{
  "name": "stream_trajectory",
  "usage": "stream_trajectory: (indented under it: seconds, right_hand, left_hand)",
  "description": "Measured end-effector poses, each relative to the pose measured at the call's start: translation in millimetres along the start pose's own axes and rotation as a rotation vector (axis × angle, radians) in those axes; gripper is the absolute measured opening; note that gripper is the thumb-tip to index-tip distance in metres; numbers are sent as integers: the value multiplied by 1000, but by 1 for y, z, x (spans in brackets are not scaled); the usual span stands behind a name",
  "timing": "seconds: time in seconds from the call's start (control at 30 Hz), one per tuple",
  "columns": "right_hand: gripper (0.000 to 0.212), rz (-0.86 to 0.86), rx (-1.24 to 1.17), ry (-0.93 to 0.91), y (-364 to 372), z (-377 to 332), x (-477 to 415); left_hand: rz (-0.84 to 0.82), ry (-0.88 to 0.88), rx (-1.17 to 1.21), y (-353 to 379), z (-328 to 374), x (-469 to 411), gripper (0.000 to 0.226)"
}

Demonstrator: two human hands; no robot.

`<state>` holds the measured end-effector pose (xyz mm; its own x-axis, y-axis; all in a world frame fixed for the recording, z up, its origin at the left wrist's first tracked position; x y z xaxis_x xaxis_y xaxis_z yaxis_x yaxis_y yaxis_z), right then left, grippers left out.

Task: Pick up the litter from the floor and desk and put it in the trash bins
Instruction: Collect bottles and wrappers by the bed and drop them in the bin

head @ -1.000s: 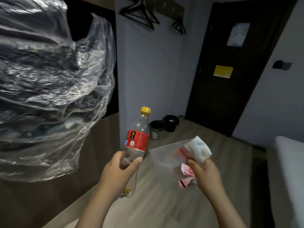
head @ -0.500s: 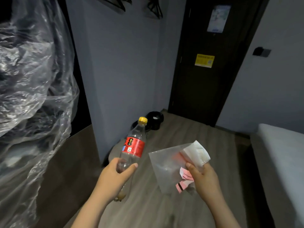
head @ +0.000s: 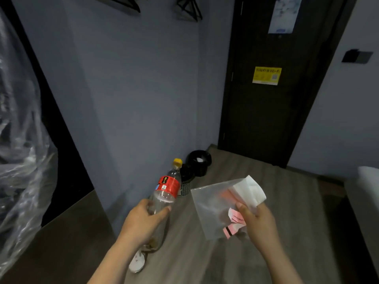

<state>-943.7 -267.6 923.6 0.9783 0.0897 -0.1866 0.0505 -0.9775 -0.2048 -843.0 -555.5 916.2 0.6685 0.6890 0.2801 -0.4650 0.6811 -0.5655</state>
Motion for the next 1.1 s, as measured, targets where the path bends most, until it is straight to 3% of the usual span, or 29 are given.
stream_trajectory:
  seconds: [0.4,0.57,0.7,0.93,1.1]
  right_hand:
    - [7,39,32,68,11,49,-156]
    - [14,57,38,100,44,67,-238]
    - [25,-82,135,49,82,64,-309]
    - [19,-115,48,75,117,79,-398]
    - [32,-144,206,74,128,112,-477]
  left_hand:
    - [-139,-47,-11,93,83,-158,49]
    - [-150,-56,-16,115,117,-245,38]
    - [-181,-64,-16,125,145,-317,31]
    - [-221,-146,-3,146,179,-408,33]
    - [-216,-183,-32,164,193,-476,36]
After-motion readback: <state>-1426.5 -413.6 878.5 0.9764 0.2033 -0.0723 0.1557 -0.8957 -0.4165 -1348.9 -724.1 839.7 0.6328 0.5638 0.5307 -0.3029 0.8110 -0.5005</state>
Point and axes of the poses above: each hand's wrist, its own x-axis away from the middle knuckle, its own y-axis out of the palm, z = x × y, the point moved 5 cm from there along -x, towards the middle knuckle, and after that the axes turned 13 degrees about -y, right-handed, at the moved point
